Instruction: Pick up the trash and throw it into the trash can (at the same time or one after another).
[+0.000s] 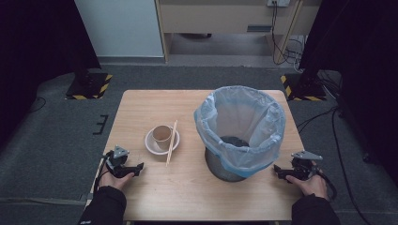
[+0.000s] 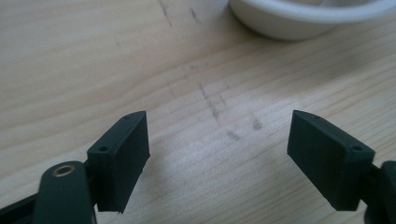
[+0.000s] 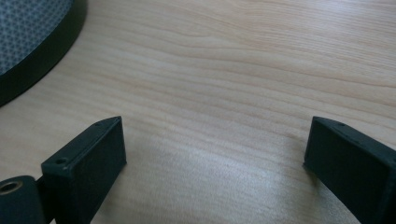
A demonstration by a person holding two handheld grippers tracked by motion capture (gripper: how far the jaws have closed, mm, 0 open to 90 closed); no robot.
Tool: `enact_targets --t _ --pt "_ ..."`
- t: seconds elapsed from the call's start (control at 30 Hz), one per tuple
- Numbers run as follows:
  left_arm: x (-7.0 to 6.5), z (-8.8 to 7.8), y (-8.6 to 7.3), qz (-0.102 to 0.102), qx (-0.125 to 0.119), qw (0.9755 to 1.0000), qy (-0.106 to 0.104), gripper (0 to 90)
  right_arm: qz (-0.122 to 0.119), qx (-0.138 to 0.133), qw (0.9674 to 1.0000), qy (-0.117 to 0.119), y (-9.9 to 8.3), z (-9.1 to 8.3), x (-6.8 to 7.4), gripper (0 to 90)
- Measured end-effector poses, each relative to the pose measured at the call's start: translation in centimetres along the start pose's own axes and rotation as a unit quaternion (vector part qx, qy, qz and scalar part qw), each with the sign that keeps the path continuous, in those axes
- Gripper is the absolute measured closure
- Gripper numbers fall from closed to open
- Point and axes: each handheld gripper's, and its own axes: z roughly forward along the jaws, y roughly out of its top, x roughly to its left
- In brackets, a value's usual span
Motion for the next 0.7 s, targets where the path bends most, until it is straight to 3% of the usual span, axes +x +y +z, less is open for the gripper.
enact_targets --t 0.1,0.3,0.53,0.7 --pt "-0.2 -1.1 0.6 -0.003 -0.036 0.9993 0.002 21.2 -0.008 0.002 0.9999 0.012 -0.2 -0.2 0.0 5.8" --pt "-0.5 -2.6 1.6 -0.015 -0.072 0.9973 0.005 21.4 -0.012 0.002 0.9998 0.015 -0.3 -0.4 0.4 5.9" --pt "-1.0 -4.0 3.3 -0.006 -0.123 0.9923 0.010 23.5 -0.009 0.002 0.9999 0.015 -0.4 -0.5 0.8 5.9" --pt "-2.1 -5.5 4.7 -0.013 -0.163 0.9864 0.016 26.4 -0.010 0.002 0.9999 0.013 -0.4 -0.4 0.8 5.3"
